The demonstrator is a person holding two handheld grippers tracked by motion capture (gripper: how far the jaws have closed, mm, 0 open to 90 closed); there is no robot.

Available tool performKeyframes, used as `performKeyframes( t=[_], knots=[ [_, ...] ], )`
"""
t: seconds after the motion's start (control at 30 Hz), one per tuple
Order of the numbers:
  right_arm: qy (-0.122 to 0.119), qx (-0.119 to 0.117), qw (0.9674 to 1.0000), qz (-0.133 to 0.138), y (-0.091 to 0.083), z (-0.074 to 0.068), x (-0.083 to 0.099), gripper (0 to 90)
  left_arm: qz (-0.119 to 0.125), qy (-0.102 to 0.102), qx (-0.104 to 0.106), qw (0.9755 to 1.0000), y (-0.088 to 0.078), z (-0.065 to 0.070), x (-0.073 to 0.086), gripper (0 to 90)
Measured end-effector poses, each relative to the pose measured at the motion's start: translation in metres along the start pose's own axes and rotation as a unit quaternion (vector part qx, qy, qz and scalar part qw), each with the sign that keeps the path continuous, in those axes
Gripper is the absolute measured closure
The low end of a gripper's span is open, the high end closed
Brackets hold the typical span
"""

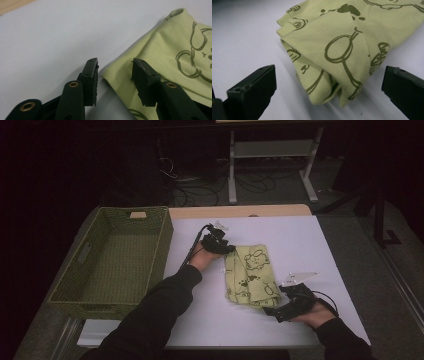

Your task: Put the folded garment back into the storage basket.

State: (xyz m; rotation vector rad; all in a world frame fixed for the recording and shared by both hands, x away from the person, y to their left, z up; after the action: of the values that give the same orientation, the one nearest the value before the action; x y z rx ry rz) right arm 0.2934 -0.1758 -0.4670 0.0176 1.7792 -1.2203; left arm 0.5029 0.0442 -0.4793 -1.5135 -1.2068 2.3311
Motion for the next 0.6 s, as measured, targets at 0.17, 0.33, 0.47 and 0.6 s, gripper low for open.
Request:
performKeyframes(
  t=[0.17,0.33,0.47,0.6],
  knots=[
    [0.000,0.000,1.0000,0.000,0.0001,0.0000,0.0000,0.0,-0.003,-0.006,0.010,0.9999,0.0004,0.0001,0.0015,59.0],
    [-0.001,0.000,1.0000,-0.001,0.0003,-0.0001,0.0001,0.0,-0.007,-0.004,0.019,0.9998,0.0002,0.0021,0.0020,66.3],
    [-0.002,0.000,1.0000,-0.003,0.0008,-0.0002,0.0005,0.0,-0.008,-0.008,0.029,0.9995,0.0006,0.0040,0.0023,74.8],
    [-0.001,-0.003,0.9999,-0.012,0.0025,0.0002,0.0019,0.0,-0.009,-0.012,0.030,0.9994,0.0008,0.0047,0.0022,79.3]
  ],
)
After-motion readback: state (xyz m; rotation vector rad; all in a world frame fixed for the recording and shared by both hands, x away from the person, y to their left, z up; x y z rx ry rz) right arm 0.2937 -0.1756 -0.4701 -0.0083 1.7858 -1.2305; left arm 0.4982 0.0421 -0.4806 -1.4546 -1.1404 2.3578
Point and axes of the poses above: each handheld gripper's, and its own axes: y roughly forward along the jaws, x roughly out of its underside, z roughly to its right, the point moved 4 cm from there along y, roughly forward along the jaws, and after that the axes turned 8 degrees about x, right-handed, at the moved point
